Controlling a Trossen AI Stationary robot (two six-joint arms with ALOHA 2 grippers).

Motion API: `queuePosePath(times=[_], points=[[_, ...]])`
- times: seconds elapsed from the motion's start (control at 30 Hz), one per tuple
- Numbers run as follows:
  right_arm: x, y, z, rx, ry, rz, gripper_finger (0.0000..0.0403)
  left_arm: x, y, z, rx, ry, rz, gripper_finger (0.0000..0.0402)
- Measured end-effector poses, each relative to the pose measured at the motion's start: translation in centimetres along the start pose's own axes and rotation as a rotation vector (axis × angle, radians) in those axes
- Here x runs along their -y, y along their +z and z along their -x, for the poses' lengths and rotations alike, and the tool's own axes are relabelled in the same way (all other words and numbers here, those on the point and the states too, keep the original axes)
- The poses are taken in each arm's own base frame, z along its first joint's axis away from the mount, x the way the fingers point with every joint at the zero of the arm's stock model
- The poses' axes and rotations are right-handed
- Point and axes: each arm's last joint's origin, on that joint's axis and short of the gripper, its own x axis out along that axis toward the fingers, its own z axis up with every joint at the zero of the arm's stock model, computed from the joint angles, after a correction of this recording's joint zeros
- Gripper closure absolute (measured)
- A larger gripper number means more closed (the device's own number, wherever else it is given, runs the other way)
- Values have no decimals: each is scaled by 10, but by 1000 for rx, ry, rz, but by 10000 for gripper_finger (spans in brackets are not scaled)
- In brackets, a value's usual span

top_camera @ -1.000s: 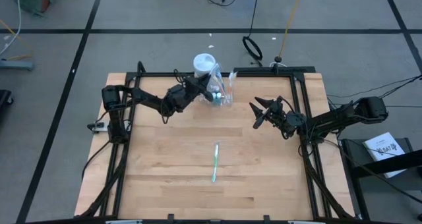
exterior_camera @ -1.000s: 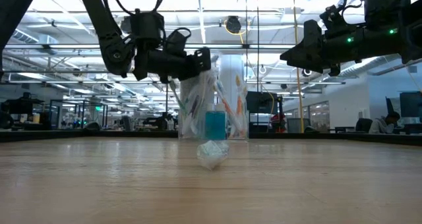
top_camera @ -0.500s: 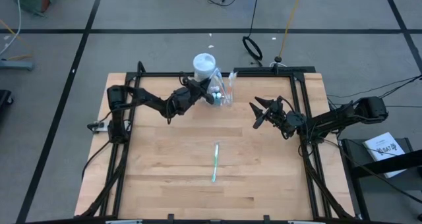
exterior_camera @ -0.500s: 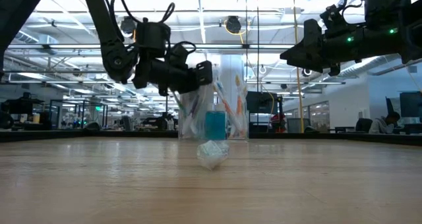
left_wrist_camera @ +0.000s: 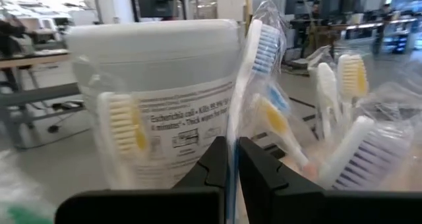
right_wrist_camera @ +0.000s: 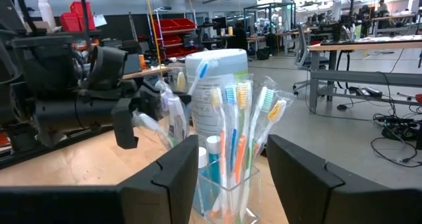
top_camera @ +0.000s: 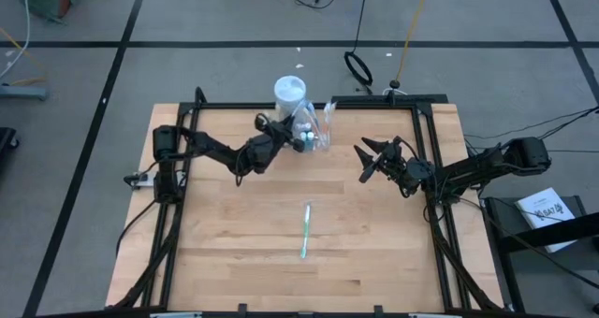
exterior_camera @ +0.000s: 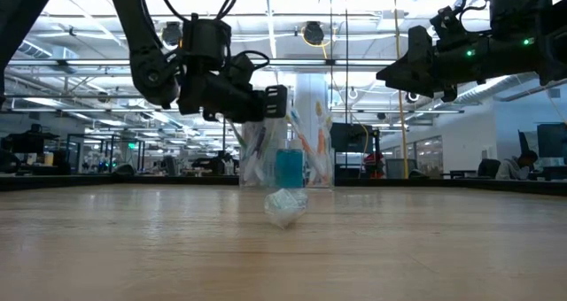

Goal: Pick & Place toothbrushing station
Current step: Put the blue toothbrush into the transparent organizer

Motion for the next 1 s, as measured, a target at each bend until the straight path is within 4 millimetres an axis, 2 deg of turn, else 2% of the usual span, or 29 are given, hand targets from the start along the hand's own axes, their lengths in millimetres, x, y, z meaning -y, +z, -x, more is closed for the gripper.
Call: queuePosePath(times=[0.17, 0.3, 0.67, 1.0], points=[[0, 0, 0, 0, 0, 0, 232, 0, 0, 3, -2, 85, -11, 376], [0, 0, 0, 0, 0, 0, 232, 0, -1, 3, -8, 75, 35, 373], [0, 0, 0, 0, 0, 0, 232, 0, -14, 3, -111, 72, -46, 371], [0, 0, 0, 0, 0, 0, 232, -1, -17, 4, -140, 73, -41, 371]])
